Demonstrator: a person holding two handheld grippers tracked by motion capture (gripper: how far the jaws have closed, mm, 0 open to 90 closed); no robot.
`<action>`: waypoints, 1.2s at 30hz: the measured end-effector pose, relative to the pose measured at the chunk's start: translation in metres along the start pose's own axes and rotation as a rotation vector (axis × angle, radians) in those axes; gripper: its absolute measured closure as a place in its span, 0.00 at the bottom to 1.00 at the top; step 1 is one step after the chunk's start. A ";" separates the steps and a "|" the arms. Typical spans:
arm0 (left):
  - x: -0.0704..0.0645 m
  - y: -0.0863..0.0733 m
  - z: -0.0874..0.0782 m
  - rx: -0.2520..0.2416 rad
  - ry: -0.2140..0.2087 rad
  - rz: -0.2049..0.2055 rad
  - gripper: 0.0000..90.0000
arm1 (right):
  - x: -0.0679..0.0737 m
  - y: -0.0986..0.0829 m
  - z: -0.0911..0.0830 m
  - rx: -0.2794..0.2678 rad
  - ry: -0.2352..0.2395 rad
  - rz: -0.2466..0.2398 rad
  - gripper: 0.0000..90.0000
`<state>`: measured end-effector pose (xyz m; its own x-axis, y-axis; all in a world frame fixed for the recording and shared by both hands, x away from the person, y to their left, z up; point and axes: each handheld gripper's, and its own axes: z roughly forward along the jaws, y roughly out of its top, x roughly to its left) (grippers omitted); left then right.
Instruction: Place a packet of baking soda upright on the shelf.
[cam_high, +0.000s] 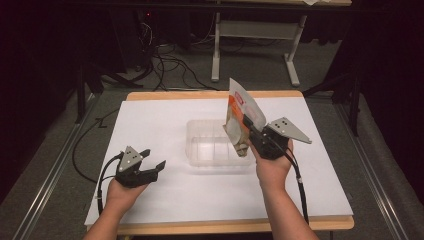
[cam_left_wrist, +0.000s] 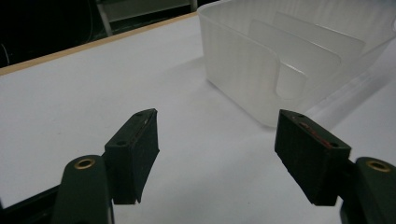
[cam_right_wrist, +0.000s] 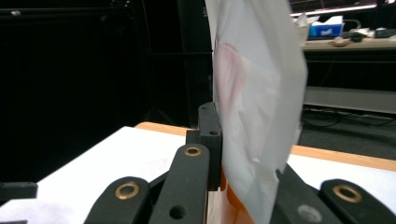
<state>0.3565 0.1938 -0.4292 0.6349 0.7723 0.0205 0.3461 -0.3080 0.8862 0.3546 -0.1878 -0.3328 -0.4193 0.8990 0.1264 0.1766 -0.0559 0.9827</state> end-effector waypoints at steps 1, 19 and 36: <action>0.000 0.000 0.000 0.000 0.000 0.002 0.34 | 0.003 -0.001 0.004 0.007 0.002 0.002 1.00; -0.002 0.001 0.000 0.000 -0.018 -0.002 0.34 | 0.036 -0.017 0.053 0.052 0.055 0.001 1.00; -0.002 0.001 0.002 -0.004 -0.031 -0.014 0.34 | 0.049 -0.030 0.086 0.082 0.019 -0.031 1.00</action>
<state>0.3565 0.1908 -0.4295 0.6513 0.7588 -0.0059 0.3521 -0.2953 0.8882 0.4056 -0.1049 -0.3679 -0.4426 0.8912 0.0991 0.2347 0.0084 0.9720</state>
